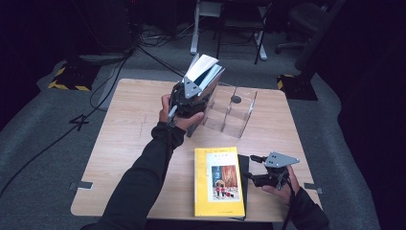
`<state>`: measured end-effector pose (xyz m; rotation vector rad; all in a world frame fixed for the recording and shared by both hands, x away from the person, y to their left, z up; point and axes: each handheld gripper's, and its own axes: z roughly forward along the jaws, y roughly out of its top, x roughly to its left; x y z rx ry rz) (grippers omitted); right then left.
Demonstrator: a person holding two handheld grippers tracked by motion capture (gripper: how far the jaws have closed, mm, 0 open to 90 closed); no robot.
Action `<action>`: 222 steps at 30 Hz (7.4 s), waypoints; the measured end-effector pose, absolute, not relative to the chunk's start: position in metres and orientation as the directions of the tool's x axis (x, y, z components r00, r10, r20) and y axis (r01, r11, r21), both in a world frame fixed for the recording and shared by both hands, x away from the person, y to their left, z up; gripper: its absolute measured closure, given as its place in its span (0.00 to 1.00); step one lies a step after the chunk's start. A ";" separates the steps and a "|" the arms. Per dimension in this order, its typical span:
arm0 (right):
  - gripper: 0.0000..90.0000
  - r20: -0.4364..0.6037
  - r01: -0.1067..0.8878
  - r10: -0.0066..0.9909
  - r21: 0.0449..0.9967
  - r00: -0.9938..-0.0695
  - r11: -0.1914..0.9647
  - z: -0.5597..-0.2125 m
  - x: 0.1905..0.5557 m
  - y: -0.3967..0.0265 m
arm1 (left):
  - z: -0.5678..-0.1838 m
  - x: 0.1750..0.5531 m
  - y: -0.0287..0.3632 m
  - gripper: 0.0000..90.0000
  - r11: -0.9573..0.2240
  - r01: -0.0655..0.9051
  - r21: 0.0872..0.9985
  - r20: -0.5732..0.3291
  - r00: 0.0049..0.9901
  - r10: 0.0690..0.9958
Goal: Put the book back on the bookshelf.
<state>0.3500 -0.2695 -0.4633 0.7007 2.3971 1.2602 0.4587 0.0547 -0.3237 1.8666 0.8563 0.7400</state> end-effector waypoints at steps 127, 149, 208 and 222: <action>0.37 -0.066 0.252 0.510 0.810 -0.858 0.529 -0.465 0.345 -0.268 | -0.363 0.410 0.107 0.46 -0.277 0.098 0.956 0.166 0.599 0.783; 0.37 -0.062 0.262 0.509 0.800 -0.858 0.539 -0.469 0.346 -0.268 | -0.487 0.455 0.085 0.85 -0.386 0.384 0.839 0.065 0.634 0.771; 0.32 -0.004 0.323 0.513 0.772 -0.859 0.547 -0.446 0.318 -0.261 | -0.487 0.328 0.132 0.37 -0.575 0.364 0.733 0.047 0.816 0.576; 0.28 0.048 0.358 0.469 0.716 -0.882 0.599 -0.449 0.313 -0.237 | -0.501 0.319 0.118 0.26 -0.620 0.376 0.689 0.022 0.844 0.536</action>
